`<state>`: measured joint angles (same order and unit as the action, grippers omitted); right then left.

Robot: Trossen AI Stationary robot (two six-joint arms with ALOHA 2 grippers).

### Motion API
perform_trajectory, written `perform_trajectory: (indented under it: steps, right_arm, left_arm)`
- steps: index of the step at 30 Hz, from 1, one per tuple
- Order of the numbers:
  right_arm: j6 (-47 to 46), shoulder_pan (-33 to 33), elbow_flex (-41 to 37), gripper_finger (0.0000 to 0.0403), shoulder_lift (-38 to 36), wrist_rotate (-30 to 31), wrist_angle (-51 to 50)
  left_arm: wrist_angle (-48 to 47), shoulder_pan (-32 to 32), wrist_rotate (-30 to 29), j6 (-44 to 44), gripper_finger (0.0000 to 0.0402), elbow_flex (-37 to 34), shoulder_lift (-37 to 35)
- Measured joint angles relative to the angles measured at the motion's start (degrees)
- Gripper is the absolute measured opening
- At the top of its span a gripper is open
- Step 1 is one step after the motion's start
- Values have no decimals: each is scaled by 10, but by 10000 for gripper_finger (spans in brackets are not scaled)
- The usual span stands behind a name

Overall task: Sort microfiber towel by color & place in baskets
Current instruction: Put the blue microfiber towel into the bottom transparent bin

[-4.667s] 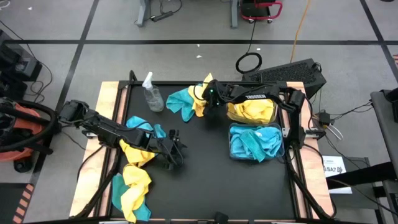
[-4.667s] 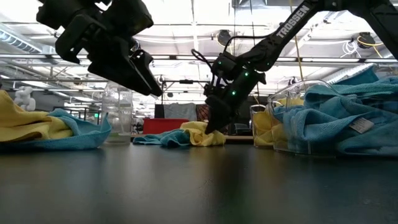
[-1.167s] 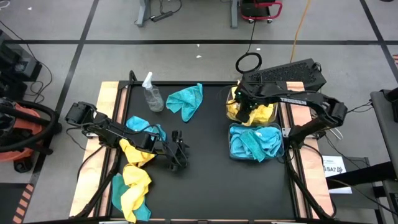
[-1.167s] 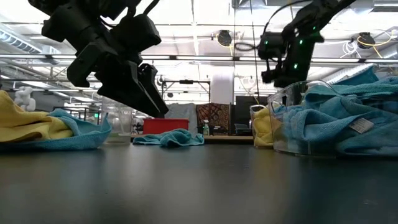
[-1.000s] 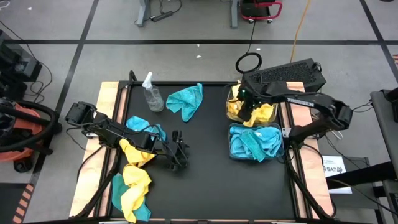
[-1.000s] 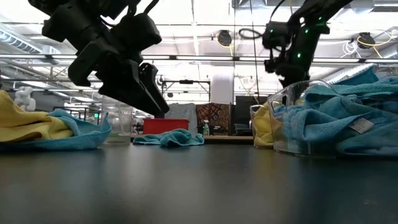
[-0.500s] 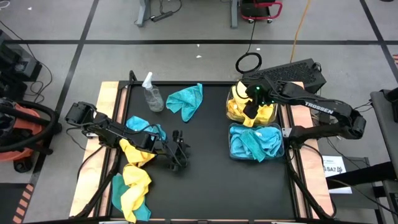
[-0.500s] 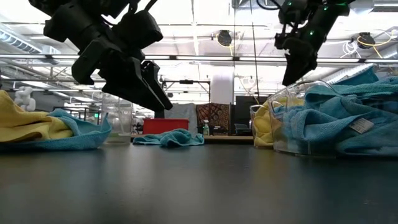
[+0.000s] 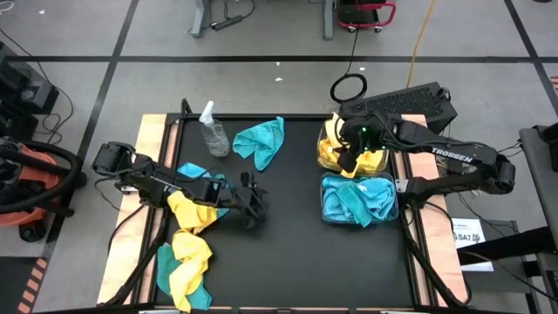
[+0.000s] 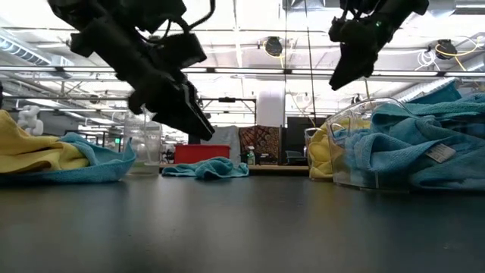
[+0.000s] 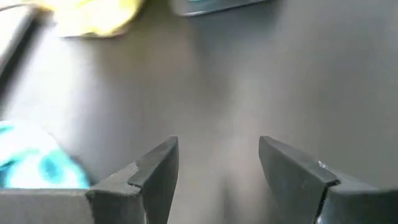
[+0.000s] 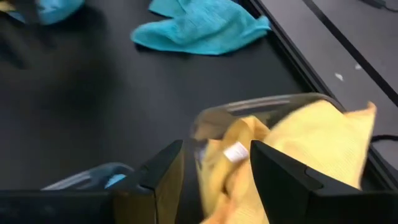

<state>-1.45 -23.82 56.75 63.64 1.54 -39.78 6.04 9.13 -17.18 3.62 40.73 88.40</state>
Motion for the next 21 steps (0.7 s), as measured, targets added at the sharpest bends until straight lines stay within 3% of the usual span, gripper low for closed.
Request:
perform_trajectory:
  steps: [5, 9, 15, 21]
  right_arm:
    - [-16, 32, 0, 178, 0, 0, 25]
    - [-24, 65, 1, 178, 8, -1, 43]
    - [-32, 108, 1, 178, 33, 0, 53]
    - [-39, 138, 1, 178, 63, 0, 57]
  left_arm:
    - [0, -51, -82, 4, 228, 0, 0]
    - [14, -123, -99, 30, 228, 0, 0]
    - [81, -239, 34, 80, 234, 0, 5]
    - [88, -309, 104, 68, 280, 22, 68]
